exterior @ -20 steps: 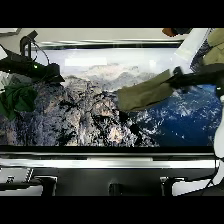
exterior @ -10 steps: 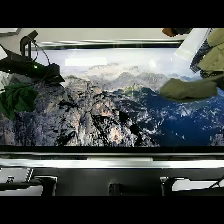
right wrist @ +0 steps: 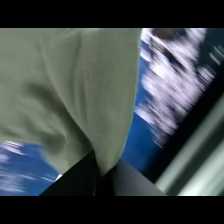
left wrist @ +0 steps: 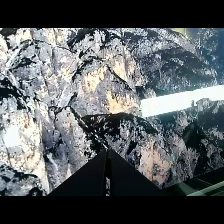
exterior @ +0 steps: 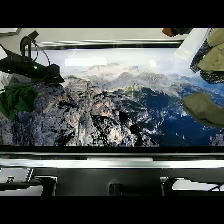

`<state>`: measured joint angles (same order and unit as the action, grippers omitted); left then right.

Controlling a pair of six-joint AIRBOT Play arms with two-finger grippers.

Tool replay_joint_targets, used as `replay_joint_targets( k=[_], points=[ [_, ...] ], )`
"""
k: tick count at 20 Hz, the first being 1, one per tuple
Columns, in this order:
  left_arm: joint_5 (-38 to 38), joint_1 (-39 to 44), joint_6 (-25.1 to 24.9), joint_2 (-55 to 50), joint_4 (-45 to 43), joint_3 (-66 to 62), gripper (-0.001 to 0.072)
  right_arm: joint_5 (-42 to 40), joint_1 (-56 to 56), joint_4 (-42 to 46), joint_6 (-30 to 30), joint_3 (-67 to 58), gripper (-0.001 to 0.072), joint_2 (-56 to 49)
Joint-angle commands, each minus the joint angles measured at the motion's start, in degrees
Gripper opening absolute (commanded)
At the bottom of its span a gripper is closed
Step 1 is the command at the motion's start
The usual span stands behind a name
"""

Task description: Fold the clothes and pants, and hang the long-sleeved shirts on hangers.

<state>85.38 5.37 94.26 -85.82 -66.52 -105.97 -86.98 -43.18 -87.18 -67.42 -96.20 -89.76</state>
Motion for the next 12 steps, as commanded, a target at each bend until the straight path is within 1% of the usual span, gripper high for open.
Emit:
replay_joint_targets(
  k=[1,4,6,8,12],
  points=[
    [0.8,0.0,0.0,0.0,0.0,0.0,0.0018,-4.0,-0.2,9.2,-0.1,10.4,0.0029,1.9],
    [0.7,0.0,0.0,0.0,0.0,0.0,0.0018,-2.5,-0.2,14.8,1.9,20.6,0.0030,6.1],
    [0.7,0.0,0.0,0.0,0.0,0.0,0.0018,-1.6,-0.2,16.8,2.2,25.7,0.0030,8.2],
    [0.7,0.0,0.0,0.0,0.0,0.0,0.0018,-1.0,-0.2,17.7,2.4,29.0,0.0031,9.1],
    [0.7,0.0,0.0,0.0,0.0,0.0,0.0018,-1.4,-0.2,18.9,2.4,31.8,0.0031,9.1]
  ],
)
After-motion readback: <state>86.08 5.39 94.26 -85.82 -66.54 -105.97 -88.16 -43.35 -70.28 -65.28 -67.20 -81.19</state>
